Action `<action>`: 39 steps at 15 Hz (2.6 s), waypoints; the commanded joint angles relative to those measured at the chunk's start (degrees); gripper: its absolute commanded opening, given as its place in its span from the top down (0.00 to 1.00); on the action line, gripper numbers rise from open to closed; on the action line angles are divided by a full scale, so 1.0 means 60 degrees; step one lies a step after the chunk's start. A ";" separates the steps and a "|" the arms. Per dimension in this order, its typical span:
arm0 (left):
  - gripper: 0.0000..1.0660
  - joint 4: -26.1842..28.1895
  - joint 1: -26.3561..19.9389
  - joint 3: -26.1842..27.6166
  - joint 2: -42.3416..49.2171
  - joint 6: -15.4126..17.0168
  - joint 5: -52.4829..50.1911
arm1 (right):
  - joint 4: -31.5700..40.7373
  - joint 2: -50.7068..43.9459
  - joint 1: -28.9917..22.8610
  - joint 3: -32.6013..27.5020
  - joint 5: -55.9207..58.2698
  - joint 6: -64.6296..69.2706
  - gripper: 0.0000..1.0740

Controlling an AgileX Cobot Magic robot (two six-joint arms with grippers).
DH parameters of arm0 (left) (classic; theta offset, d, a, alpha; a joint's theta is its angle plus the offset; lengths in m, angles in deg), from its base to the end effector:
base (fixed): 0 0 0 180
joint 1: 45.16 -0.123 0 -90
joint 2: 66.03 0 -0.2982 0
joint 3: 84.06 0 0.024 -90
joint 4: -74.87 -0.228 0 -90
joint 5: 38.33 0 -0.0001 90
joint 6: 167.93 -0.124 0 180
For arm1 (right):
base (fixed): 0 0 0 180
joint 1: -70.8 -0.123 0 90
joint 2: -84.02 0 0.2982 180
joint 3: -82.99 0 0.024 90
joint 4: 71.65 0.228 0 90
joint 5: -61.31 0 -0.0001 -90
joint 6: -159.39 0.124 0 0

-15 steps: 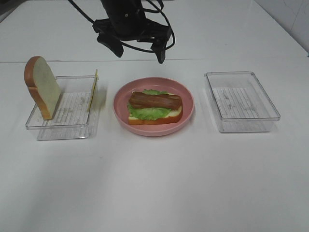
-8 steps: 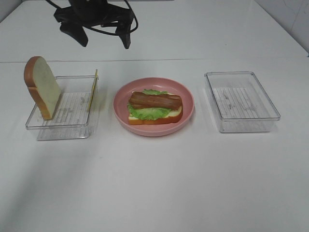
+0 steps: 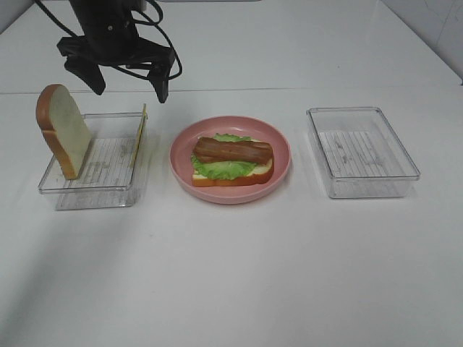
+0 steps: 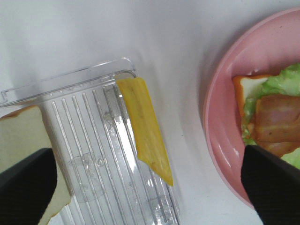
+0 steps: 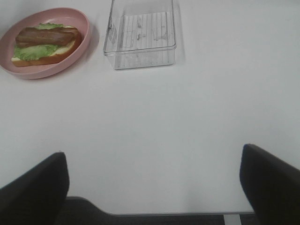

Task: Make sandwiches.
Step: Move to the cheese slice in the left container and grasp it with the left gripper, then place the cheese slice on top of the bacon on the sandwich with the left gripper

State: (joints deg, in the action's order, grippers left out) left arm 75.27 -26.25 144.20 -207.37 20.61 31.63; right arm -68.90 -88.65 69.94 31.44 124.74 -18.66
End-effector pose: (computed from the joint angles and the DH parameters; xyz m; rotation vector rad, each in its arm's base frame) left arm 0.4708 -0.1621 0.2024 0.2559 2.8421 -0.1105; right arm -0.0084 0.0052 0.2332 0.0180 2.1348 0.0873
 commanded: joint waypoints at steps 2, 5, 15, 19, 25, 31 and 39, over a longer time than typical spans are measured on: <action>0.05 0.0000 0.0010 -0.0048 -0.0401 -0.0086 0.0554 | -0.0010 -0.0286 0.0029 -0.0038 -0.0076 -0.0067 0.13; 0.05 0.0000 0.0010 -0.0048 -0.0688 -0.0086 0.0229 | -0.0010 -0.0286 0.0029 -0.0038 -0.0076 -0.0067 0.13; 0.11 0.0067 -0.0172 -0.0048 -0.1041 0.0162 -0.0258 | -0.0010 -0.0286 0.0029 -0.0038 -0.0076 -0.0067 0.13; 0.25 0.0124 -0.0172 -0.0048 -0.1136 0.0191 -0.0172 | -0.0010 -0.0286 0.0029 -0.0038 -0.0076 -0.0067 0.13; 0.64 0.0372 -0.0172 -0.0048 -0.1203 0.0191 -0.0239 | -0.0010 -0.0286 0.0029 -0.0038 -0.0076 -0.0067 0.13; 1.00 0.0573 -0.0172 -0.0048 -0.1203 0.0124 -0.0267 | -0.0010 -0.0286 0.0029 -0.0038 -0.0076 -0.0067 0.13; 1.00 0.1012 -0.0143 0.1509 -0.1089 0.0191 0.0926 | -0.0010 -0.0286 0.0029 -0.0038 -0.0076 -0.0067 0.13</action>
State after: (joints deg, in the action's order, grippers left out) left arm 80.02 -27.28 152.68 -214.48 21.47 31.40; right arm -68.90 -88.65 69.94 31.44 124.74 -18.66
